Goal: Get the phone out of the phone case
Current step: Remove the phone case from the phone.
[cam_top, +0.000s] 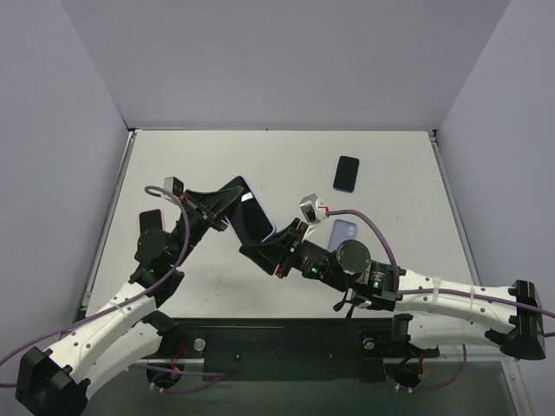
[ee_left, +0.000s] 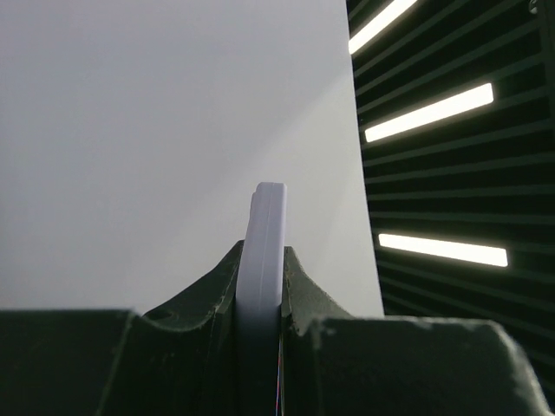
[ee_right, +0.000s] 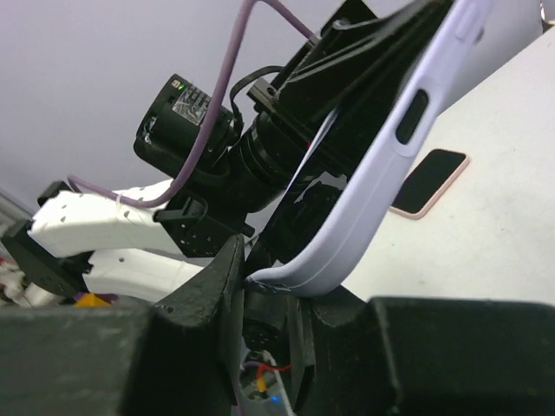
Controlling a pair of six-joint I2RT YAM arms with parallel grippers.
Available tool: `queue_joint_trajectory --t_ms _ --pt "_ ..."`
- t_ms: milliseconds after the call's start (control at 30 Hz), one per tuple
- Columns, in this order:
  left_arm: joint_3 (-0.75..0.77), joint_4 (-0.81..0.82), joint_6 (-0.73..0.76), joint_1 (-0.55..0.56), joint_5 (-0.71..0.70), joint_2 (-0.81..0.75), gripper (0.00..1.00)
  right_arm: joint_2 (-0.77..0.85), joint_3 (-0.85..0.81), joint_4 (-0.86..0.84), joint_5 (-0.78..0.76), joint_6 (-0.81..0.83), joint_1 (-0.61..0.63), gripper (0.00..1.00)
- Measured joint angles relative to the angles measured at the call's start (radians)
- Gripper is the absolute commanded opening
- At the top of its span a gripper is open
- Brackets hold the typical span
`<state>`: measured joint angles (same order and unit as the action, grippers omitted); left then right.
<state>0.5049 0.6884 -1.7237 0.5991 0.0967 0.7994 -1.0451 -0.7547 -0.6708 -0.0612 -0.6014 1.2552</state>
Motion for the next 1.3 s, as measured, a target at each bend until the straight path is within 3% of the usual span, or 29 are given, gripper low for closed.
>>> queue_joint_trajectory --t_ms 200,433,567,767,833,900,1100,1300 --pt "-0.013 -0.050 -0.136 -0.005 0.011 -0.058 0.00 -0.030 -0.114 0.127 0.051 0.212 0.029 0.00" --pt "-0.019 -0.179 -0.193 -0.016 0.017 -0.137 0.00 -0.055 -0.169 0.227 0.126 0.412 0.032 0.00" --pt "-0.022 -0.267 -0.184 -0.028 -0.008 -0.143 0.00 -0.058 -0.133 0.216 0.228 0.428 -0.042 0.00" --pt "-0.024 -0.275 -0.194 -0.039 -0.031 -0.115 0.00 -0.080 -0.135 0.208 0.251 0.421 -0.078 0.00" --pt "-0.024 -0.270 -0.189 -0.046 -0.043 -0.102 0.00 -0.092 -0.141 0.214 0.242 0.388 -0.089 0.18" --pt "-0.024 -0.267 -0.165 -0.054 -0.048 -0.095 0.00 -0.096 -0.143 0.227 0.233 0.330 -0.097 0.29" --pt "0.024 -0.385 0.064 -0.097 0.072 -0.115 0.00 -0.060 -0.041 0.298 0.225 0.153 -0.131 0.50" --pt "0.235 -0.568 0.397 -0.105 0.219 -0.131 0.00 0.046 0.043 0.509 0.232 0.039 -0.199 0.65"
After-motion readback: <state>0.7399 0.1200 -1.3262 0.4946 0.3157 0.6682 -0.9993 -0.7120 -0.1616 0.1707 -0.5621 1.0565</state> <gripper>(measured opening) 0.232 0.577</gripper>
